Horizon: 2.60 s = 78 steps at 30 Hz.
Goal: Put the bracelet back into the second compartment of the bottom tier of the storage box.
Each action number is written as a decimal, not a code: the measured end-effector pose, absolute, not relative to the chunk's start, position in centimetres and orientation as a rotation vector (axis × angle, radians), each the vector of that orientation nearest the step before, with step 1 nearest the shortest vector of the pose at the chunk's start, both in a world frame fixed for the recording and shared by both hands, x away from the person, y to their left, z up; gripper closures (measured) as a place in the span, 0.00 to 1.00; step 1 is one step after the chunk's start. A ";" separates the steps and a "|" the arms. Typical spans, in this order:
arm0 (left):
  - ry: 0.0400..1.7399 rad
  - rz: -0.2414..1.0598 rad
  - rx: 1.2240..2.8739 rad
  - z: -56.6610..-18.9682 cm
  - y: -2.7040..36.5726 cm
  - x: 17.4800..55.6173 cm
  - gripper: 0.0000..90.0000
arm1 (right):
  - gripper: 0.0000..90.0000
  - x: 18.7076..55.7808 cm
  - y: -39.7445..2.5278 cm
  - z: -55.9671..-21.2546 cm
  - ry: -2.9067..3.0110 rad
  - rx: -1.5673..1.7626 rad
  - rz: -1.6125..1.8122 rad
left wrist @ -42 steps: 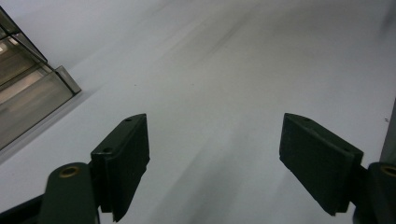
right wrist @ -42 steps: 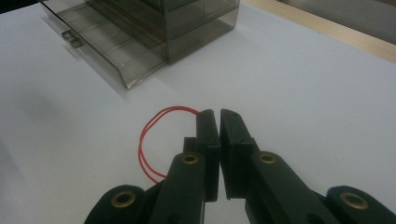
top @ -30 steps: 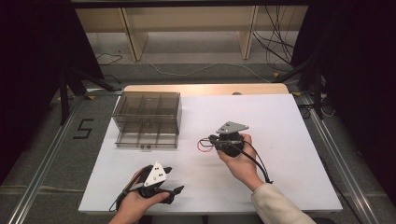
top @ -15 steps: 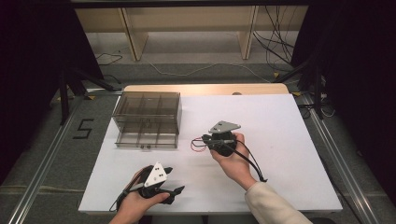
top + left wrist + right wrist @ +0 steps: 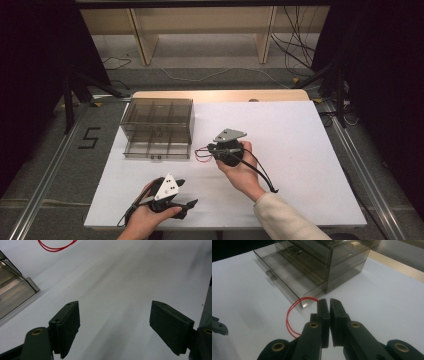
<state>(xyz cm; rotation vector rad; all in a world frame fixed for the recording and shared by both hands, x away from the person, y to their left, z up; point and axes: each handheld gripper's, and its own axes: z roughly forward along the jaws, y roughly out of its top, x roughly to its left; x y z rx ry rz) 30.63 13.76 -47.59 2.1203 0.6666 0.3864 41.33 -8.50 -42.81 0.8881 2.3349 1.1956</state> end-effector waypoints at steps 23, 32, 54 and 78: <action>0.666 0.389 2.120 -47.6 13.8 30.6 0.27 | 0.97 41.7 -6.2 -42.6 2.358 0.850 1.217; 0.663 0.390 2.119 -47.6 13.8 30.6 0.27 | 0.97 42.0 -5.4 -42.7 2.374 0.842 1.216; 0.660 0.390 2.118 -47.5 13.8 30.6 0.27 | 0.97 42.6 -3.4 -42.7 2.404 0.816 1.232; 0.653 0.389 2.115 -47.5 13.7 30.5 0.27 | 0.97 43.2 -0.9 -42.6 2.436 0.785 1.236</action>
